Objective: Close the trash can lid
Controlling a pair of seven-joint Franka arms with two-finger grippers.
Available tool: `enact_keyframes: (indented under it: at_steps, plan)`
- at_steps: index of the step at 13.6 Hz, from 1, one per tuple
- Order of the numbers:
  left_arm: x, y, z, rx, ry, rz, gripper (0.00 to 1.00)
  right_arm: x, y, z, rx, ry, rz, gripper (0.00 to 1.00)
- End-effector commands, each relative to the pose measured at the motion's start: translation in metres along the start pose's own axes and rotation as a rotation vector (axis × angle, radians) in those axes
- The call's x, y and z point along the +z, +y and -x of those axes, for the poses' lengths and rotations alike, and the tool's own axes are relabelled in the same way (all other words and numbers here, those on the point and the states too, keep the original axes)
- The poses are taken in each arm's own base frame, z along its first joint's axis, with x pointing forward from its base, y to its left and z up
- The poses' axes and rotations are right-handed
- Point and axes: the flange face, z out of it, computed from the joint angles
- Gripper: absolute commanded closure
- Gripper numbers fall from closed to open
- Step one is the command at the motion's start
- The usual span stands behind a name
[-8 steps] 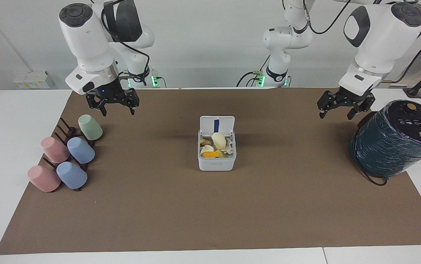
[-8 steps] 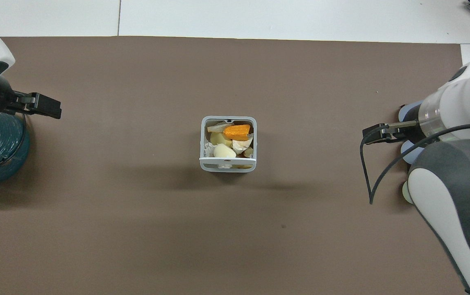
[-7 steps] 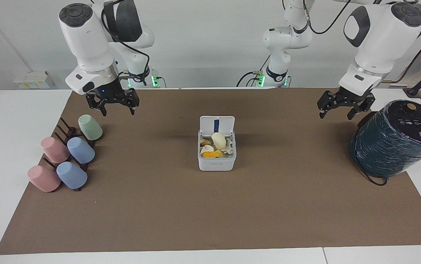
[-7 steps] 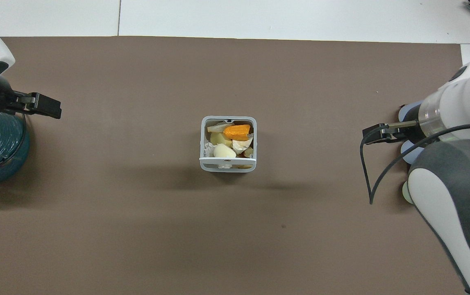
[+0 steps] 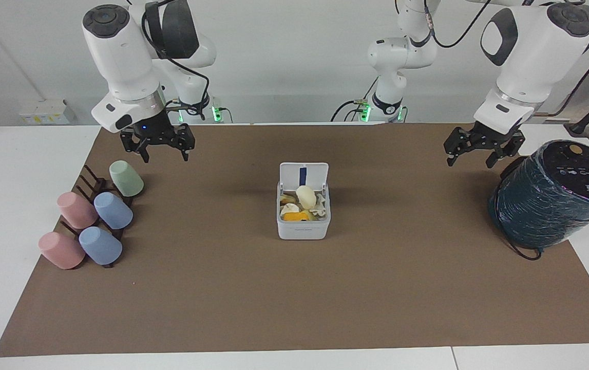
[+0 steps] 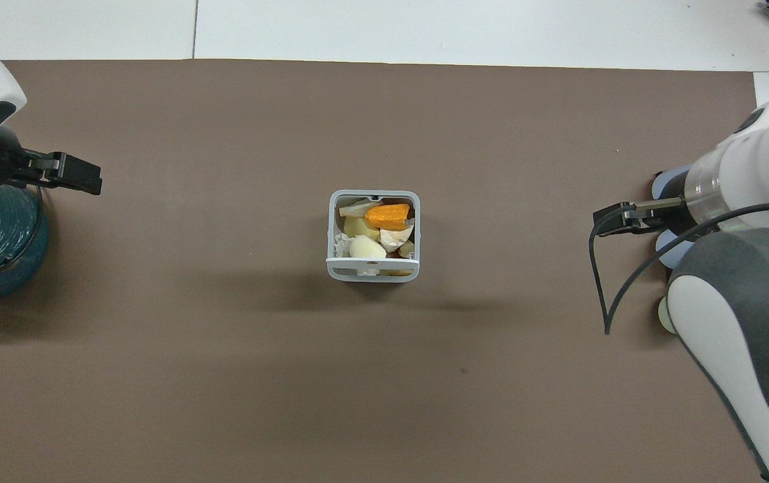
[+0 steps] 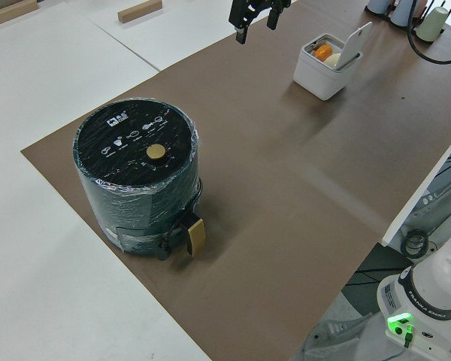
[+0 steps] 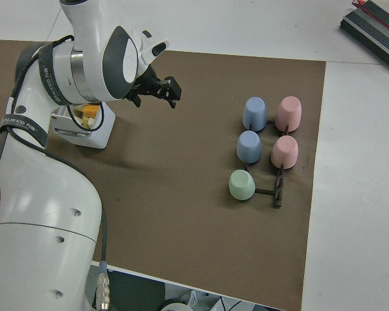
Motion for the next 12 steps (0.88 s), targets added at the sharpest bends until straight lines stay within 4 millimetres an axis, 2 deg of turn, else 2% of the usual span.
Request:
enact_keyframes:
  at_steps: [1,4,7,9,12]
  plan:
    - [0.003,0.014,0.015,0.016,0.003,-0.022,0.0,-0.002,0.004,0.006,-0.001,0.001,-0.019,0.0]
    - [0.014,0.054,0.025,-0.004,-0.008,-0.013,0.0,-0.002,0.004,0.006,-0.001,0.001,-0.019,0.0]
    - [0.038,0.115,0.049,-0.015,-0.009,-0.006,0.39,-0.002,0.004,0.006,-0.001,0.001,-0.019,0.0]
    - [0.046,0.147,0.063,-0.01,-0.014,0.013,0.59,-0.002,0.004,0.006,-0.001,0.001,-0.019,0.0]
    - [0.05,0.204,0.075,-0.061,0.019,0.05,0.71,-0.001,0.004,0.006,-0.001,0.0,-0.019,0.0]
